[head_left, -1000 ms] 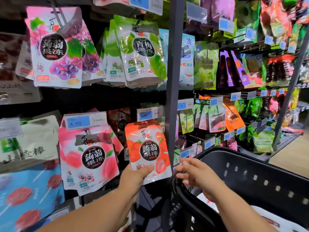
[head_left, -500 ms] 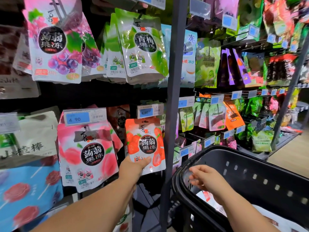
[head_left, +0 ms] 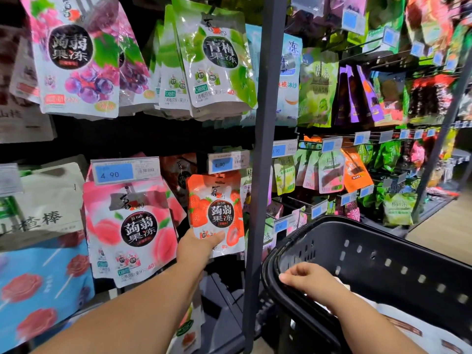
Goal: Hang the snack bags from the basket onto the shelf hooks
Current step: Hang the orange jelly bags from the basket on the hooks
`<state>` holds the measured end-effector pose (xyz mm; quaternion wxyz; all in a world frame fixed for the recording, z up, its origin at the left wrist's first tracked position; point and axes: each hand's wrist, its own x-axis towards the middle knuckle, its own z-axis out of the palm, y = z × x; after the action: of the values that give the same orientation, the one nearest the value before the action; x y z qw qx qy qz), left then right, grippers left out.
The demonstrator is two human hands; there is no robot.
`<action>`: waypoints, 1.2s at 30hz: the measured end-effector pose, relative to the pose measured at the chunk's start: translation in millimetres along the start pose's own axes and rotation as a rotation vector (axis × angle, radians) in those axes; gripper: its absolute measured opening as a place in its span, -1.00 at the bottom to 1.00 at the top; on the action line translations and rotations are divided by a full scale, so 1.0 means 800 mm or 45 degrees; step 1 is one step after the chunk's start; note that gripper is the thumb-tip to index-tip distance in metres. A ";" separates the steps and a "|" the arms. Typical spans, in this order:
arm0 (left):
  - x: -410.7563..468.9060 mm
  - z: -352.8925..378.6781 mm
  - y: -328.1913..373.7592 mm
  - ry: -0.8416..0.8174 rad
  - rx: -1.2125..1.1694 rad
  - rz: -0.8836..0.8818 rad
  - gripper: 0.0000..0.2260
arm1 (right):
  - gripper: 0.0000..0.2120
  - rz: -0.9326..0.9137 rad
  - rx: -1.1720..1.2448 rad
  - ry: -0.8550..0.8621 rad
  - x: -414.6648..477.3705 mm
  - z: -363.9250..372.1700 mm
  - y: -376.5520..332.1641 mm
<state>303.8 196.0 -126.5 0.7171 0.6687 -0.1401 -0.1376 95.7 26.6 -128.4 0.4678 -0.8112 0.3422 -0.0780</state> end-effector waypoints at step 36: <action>0.052 -0.003 -0.008 0.135 0.190 -0.200 -0.59 | -0.68 0.053 -0.105 -0.048 -0.017 -0.010 -0.003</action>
<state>342.9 182.2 -132.2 0.6588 0.7355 -0.0590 -0.1468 82.9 30.4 -119.3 0.4418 -0.8238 0.3532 -0.0387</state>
